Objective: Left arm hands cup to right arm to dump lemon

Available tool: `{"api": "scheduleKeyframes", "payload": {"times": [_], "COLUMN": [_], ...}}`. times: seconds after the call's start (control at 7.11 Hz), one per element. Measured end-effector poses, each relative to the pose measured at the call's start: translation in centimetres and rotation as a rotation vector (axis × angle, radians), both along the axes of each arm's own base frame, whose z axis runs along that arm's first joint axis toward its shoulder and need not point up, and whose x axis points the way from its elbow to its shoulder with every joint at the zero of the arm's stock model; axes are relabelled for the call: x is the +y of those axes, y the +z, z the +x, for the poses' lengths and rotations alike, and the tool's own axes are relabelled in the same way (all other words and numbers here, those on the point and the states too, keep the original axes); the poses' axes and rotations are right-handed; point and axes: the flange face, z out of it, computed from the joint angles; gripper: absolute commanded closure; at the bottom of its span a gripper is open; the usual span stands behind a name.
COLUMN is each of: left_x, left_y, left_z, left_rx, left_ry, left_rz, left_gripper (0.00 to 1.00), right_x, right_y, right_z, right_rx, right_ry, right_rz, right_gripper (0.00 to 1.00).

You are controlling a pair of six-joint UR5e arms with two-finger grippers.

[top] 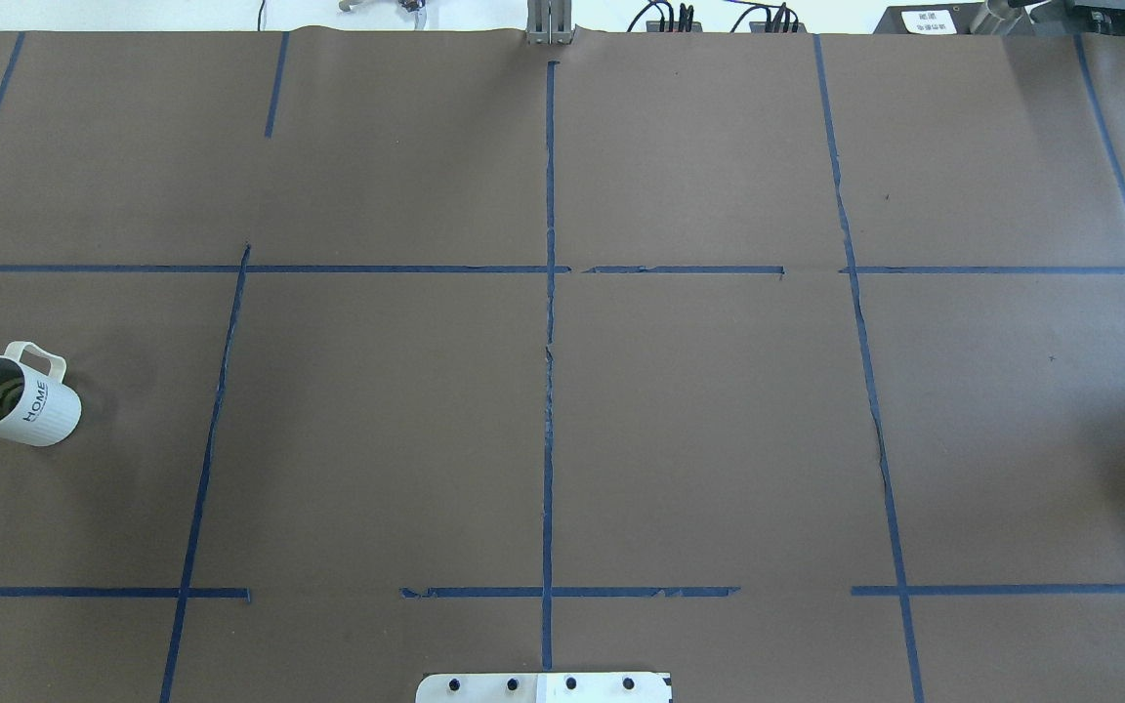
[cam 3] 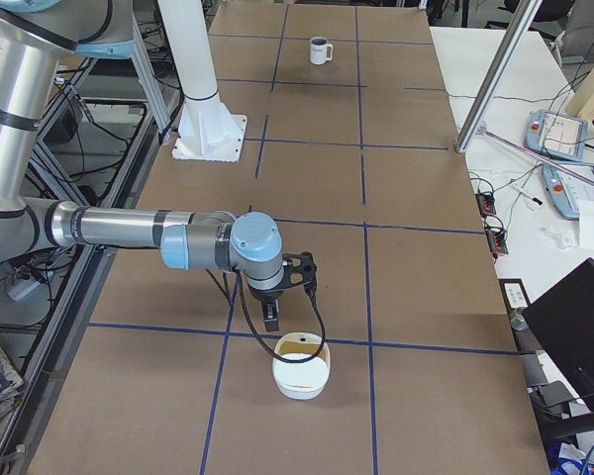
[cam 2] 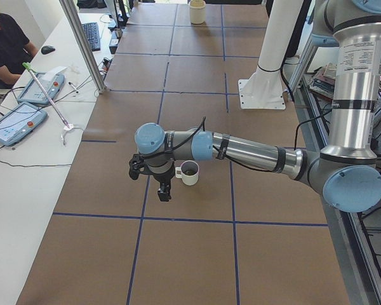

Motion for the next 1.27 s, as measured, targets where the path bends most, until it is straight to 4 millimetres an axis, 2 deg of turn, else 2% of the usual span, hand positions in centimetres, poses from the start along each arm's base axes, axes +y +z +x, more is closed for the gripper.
{"api": "scheduleKeyframes", "payload": {"times": [0.42,0.84,0.98,1.27], "left_x": [1.1,1.2,1.1,2.0], "left_y": [-0.5,-2.7,-3.3,-3.6], "left_z": [0.1,1.1,3.1,9.2], "left_rx": [0.014,0.089,0.092,0.054], "left_ry": [0.000,0.001,0.012,0.015], "left_rz": [0.013,0.030,0.021,0.035], "left_gripper": [0.00,0.00,0.00,0.00], "right_x": [0.0,0.0,0.0,-0.1], "right_y": [-0.1,-0.4,-0.4,-0.7], "right_z": [-0.1,-0.2,-0.2,-0.3], "right_rx": [-0.018,-0.022,-0.023,-0.037], "right_ry": [0.000,0.005,0.006,0.004], "right_rz": [0.041,0.070,0.071,0.085], "right_gripper": [0.00,0.00,0.00,0.00]}}
